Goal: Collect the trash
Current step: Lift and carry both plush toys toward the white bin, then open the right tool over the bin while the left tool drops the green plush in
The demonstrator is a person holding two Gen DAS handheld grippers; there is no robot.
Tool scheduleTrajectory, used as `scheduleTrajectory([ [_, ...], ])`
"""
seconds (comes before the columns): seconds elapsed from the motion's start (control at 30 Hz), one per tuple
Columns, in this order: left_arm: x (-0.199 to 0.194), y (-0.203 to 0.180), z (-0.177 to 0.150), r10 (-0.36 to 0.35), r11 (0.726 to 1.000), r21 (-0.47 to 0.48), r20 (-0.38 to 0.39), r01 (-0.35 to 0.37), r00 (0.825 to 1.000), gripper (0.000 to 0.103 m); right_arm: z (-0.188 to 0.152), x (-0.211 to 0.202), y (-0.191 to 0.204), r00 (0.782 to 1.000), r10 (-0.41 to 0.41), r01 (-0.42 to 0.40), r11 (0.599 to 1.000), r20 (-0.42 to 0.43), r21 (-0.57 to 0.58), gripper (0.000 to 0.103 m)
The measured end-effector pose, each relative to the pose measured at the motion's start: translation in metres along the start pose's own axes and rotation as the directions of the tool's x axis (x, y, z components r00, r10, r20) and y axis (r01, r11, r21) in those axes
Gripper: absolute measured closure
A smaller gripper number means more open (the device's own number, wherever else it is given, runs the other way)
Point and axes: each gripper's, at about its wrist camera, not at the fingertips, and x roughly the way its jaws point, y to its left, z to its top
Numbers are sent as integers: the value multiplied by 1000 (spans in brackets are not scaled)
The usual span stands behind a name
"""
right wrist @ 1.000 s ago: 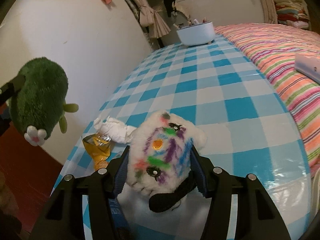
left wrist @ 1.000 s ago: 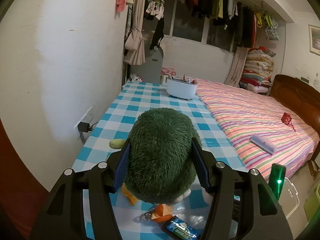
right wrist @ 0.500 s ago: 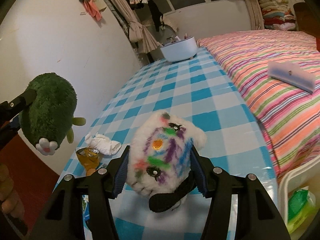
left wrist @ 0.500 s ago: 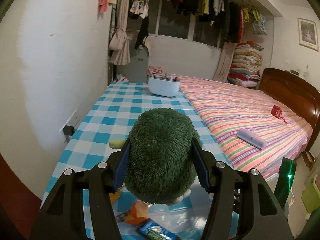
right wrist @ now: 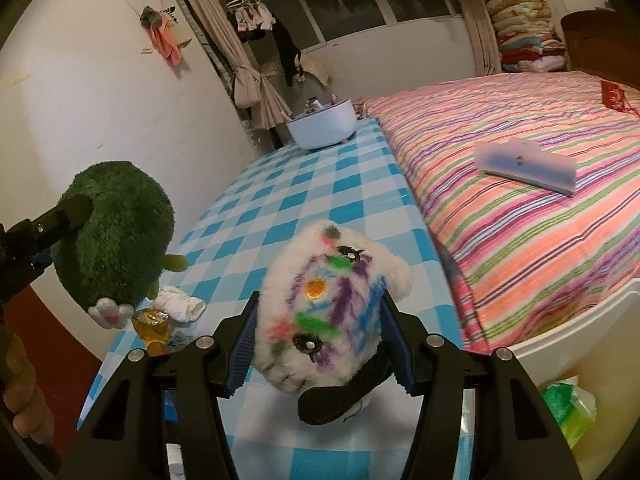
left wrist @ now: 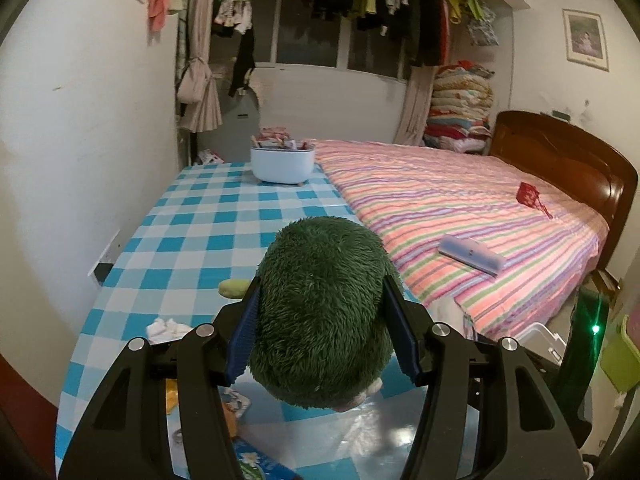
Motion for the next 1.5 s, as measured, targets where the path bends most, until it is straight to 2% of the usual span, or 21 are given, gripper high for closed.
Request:
scheduleTrajectory([
  [0.57,0,-67,-11,-120,987,103,-22,122,993,46,2,-51,-45,986,-131,130,991,101,20,49],
  [1.07,0,-124,-23,-214,959,178,-63,222,975,46,-16,-105,-99,943,-285,264,955,170,137,48],
  [1.2,2,-138,-28,-230,950,199,-75,240,970,46,-23,-113,-110,935,-314,287,943,167,166,46],
  [1.37,4,-153,-32,-245,940,222,-92,259,965,46,-28,-117,-124,937,-316,282,935,149,214,41],
  [1.43,4,-158,-34,-250,936,230,-98,266,963,46,-28,-122,-128,935,-315,274,933,163,235,40],
  [1.5,5,-163,-35,-254,933,235,-103,272,962,46,-28,-128,-131,930,-319,268,930,184,252,34],
])
